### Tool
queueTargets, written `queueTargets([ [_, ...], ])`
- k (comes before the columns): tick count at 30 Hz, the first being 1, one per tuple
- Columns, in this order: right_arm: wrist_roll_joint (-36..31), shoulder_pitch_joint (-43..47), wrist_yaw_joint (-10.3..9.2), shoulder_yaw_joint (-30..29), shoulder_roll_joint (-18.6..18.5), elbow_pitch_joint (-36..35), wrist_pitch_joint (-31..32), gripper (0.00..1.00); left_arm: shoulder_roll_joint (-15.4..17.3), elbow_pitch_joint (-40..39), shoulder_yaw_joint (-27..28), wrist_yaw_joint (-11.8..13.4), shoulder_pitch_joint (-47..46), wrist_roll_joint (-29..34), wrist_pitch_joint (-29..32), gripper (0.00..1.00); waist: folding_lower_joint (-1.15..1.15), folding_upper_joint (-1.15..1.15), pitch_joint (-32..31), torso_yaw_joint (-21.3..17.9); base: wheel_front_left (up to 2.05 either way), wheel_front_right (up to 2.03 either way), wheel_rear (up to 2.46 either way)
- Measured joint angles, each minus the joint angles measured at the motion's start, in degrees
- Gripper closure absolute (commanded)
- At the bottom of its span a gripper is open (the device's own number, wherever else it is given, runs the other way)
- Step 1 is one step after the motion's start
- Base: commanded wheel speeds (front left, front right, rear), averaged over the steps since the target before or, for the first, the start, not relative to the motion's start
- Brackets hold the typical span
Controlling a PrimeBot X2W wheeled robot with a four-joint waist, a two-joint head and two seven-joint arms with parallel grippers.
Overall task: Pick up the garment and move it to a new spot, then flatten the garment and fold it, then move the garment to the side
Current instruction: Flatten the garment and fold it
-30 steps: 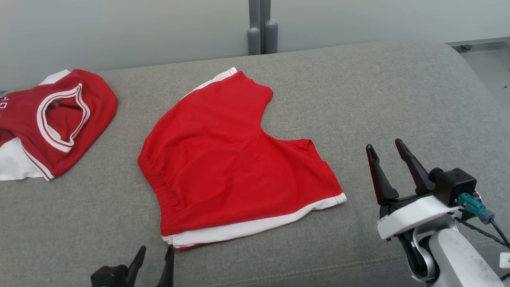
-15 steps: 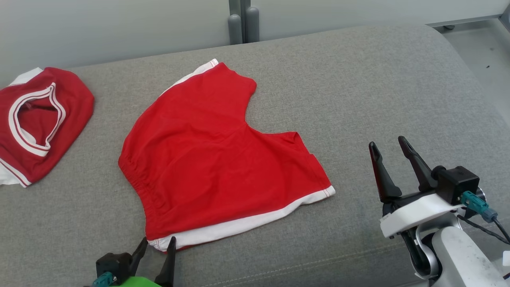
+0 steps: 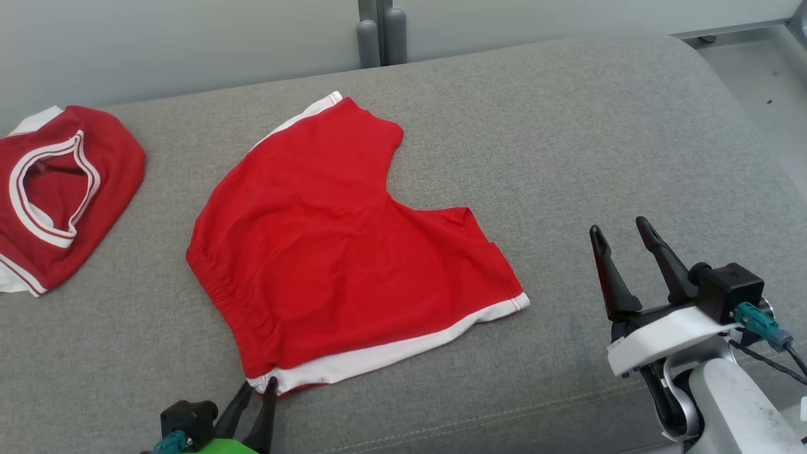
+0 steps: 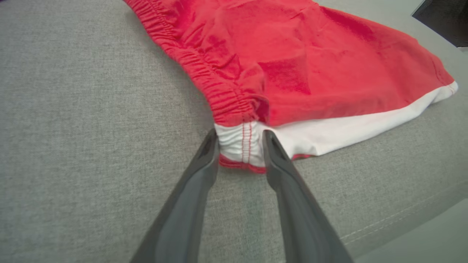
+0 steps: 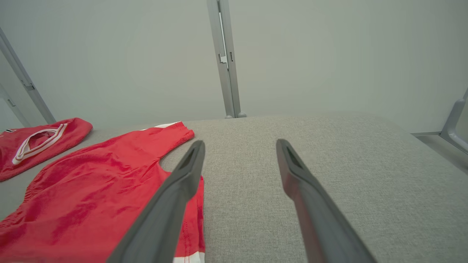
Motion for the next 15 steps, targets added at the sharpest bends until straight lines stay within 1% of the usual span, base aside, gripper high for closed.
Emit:
queueTargets([
  [1, 0.0, 0.1, 0.0, -0.2, 0.0, 0.2, 0.0, 0.0, -0.1, 0.0, -0.1, -0.4, 0.0, 0.0, 0.0, 0.54, 0.0, 0.0, -0.1, 0.1, 0.0, 0.0, 0.0],
  [3, 0.0, 0.2, 0.05, -0.2, 0.1, 0.7, 0.0, 0.0, -0.3, 0.0, -0.2, -0.5, 0.0, 0.0, -0.2, 0.67, 0.0, 0.0, -0.2, 0.4, 0.0, 0.0, 0.0],
  [4, 0.0, 0.2, 0.42, -0.1, 0.2, 1.2, 0.0, 0.0, -0.3, 0.0, -0.1, -0.6, 0.0, 0.0, -0.2, 0.79, 0.0, 0.0, -0.3, 0.6, 0.0, 0.0, 0.0],
  [5, 0.0, 0.3, 0.53, 0.0, 0.3, 1.6, 0.0, 0.0, -0.3, 0.0, -0.2, -0.8, 0.0, 0.0, -0.2, 0.96, 0.0, 0.0, -0.3, 0.7, 0.0, 0.0, 0.0],
  [6, 0.0, 0.5, 0.54, 0.0, 0.4, 1.9, 0.0, 0.0, -0.3, 0.0, -0.2, -0.8, 0.0, 0.0, -0.2, 1.0, 0.0, 0.0, -0.4, 0.9, 0.0, 0.0, 0.0],
  [11, 0.6, 2.1, 2.75, 3.1, 0.5, 8.5, 1.1, 0.0, -0.4, 0.0, -0.2, -0.9, 0.0, 0.5, -0.5, 1.0, 0.0, 0.0, -0.7, 1.6, 0.0, 0.0, 0.0],
  [15, 0.6, 2.7, 3.33, 4.2, 0.3, 12.2, 2.1, 0.0, -0.4, 0.0, 0.0, -0.9, 0.0, 0.7, -0.5, 1.0, 0.0, 0.0, -0.7, 2.2, 0.0, 0.0, 0.0],
])
